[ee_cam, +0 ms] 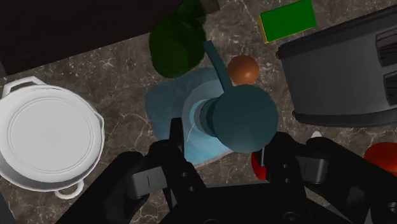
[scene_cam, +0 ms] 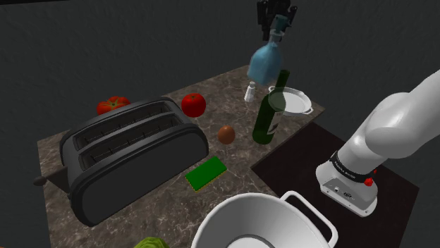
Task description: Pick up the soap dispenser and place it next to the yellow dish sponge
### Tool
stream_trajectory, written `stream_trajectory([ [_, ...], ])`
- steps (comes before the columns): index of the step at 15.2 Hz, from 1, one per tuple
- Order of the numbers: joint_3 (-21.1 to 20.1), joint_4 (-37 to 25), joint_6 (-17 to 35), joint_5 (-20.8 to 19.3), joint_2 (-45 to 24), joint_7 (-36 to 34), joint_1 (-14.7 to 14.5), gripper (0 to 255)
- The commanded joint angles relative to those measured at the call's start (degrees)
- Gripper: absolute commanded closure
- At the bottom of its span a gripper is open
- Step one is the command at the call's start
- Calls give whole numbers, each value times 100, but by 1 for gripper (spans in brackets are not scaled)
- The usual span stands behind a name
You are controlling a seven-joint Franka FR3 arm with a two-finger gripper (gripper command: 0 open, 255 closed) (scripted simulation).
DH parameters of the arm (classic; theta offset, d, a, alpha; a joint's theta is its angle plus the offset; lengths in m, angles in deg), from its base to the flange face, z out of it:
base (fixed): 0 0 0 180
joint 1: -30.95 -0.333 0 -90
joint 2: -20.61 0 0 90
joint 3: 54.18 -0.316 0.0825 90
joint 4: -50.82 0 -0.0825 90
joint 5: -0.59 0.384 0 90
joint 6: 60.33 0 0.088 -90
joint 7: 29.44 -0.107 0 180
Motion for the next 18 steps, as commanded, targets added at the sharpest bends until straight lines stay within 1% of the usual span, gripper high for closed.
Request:
stream_trajectory([
  [1, -123, 94, -94, 79, 237, -235, -78, 255],
  [7, -565, 170, -332, 402, 741, -1014, -333, 255],
  [13, -1030, 28, -544, 766, 1041, -1820, -570, 255],
  [18, -1060, 538, -189, 767, 1180, -1705, -570, 255],
])
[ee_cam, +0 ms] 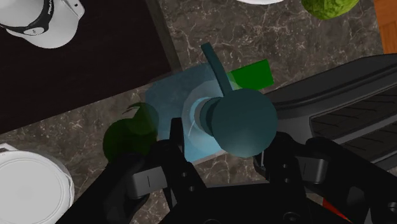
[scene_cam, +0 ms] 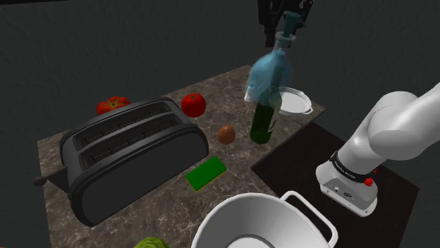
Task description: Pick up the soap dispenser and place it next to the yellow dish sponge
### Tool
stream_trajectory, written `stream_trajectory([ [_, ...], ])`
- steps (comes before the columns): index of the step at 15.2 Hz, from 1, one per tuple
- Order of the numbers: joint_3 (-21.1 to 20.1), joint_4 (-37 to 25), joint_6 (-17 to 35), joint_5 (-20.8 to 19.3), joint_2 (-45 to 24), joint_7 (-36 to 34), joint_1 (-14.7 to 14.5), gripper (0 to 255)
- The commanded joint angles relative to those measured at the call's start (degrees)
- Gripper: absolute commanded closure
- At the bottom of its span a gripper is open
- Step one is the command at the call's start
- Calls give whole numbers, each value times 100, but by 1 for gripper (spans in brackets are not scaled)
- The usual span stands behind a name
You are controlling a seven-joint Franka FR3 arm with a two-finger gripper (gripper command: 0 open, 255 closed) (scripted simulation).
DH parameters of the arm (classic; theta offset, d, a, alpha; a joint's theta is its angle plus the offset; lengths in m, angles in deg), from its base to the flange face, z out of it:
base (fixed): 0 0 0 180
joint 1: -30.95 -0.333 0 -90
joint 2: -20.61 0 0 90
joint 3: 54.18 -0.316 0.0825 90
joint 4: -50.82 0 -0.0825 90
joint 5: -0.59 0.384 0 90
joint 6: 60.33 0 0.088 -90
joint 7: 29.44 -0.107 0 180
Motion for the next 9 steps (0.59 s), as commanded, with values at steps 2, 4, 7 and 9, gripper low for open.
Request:
stream_trajectory([
  [2, -18, 257, 191, 4, 63, 57, -1, 255],
  [4, -31, 446, 332, 8, 106, 100, -1, 255],
  [7, -51, 721, 544, 15, 161, 164, -3, 255],
  [9, -66, 898, 685, 22, 191, 206, -4, 255],
])
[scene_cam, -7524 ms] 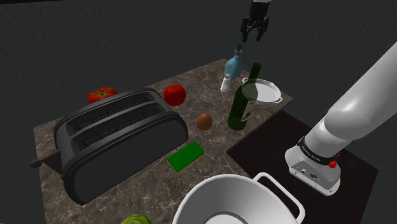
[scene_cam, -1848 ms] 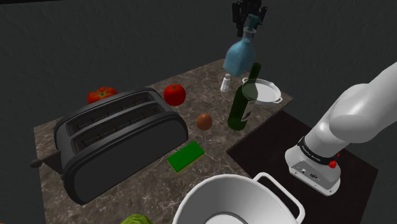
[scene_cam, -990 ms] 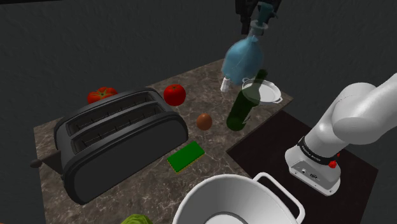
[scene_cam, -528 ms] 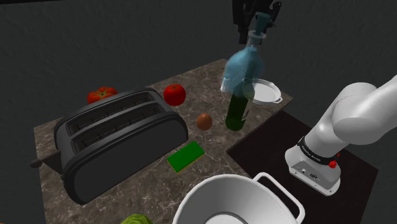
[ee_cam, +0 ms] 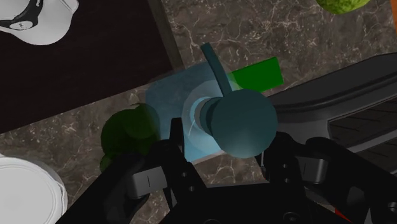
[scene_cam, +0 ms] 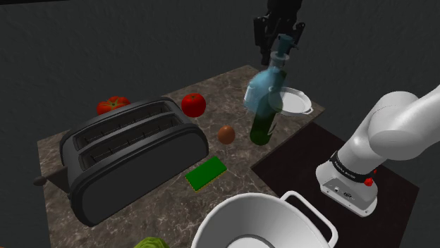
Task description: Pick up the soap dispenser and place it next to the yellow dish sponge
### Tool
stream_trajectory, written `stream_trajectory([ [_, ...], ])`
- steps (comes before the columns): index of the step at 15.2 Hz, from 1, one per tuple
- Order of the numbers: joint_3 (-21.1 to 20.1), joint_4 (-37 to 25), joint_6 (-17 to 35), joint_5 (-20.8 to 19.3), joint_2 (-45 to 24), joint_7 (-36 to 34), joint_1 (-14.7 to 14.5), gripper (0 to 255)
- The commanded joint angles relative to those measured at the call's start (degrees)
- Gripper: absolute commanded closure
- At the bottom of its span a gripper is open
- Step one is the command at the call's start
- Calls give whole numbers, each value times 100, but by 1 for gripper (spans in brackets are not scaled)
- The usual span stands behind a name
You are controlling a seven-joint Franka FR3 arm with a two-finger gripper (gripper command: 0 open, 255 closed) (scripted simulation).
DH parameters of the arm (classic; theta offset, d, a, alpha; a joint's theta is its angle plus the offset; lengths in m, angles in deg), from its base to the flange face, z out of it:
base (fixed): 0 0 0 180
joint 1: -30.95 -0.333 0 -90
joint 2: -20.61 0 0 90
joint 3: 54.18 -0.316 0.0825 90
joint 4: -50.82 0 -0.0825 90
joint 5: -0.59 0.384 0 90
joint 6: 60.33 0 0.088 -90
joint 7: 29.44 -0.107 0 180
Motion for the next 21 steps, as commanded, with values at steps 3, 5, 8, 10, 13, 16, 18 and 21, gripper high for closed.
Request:
stream_trajectory([
  [3, -34, 324, 285, 16, 35, 76, -4, 255],
  [5, -49, 490, 428, 25, 54, 117, -6, 255],
  [8, -74, 732, 643, 41, 73, 177, -9, 255],
  [10, -91, 888, 788, 53, 80, 217, -12, 255],
  [13, -117, 1114, 1006, 73, 80, 276, -16, 255],
  [16, -144, 1331, 1228, 95, 68, 335, -21, 255],
  [18, -163, 1470, 1377, 111, 54, 375, -25, 255],
  [21, -191, 1672, 1604, 137, 22, 434, -31, 255],
])
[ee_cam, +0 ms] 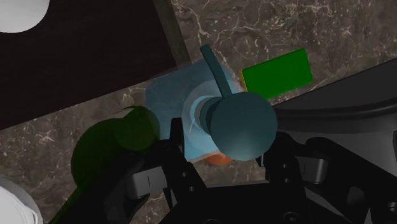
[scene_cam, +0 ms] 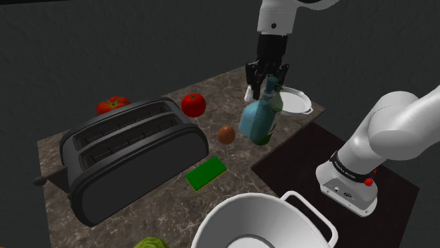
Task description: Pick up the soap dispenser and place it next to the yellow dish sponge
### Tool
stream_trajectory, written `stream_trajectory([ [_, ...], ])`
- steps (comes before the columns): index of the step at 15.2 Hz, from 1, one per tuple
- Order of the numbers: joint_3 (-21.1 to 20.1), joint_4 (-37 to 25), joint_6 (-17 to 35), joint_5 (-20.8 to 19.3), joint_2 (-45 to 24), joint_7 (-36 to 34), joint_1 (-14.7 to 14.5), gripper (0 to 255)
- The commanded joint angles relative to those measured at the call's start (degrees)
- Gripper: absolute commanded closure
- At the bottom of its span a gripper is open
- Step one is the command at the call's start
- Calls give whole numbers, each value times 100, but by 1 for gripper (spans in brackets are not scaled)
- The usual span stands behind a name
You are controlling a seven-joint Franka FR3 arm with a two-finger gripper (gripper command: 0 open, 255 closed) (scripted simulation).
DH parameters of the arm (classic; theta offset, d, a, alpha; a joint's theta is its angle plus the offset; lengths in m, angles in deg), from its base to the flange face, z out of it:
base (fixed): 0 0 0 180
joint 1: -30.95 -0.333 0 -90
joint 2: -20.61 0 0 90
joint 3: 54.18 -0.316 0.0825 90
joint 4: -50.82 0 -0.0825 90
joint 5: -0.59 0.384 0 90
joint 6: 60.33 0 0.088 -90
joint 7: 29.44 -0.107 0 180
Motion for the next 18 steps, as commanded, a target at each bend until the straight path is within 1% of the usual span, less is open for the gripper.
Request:
stream_trajectory([
  [1, -29, 155, 172, 29, -13, 33, -11, 255],
  [18, -203, 1097, 1545, 231, -483, 388, -59, 255],
])
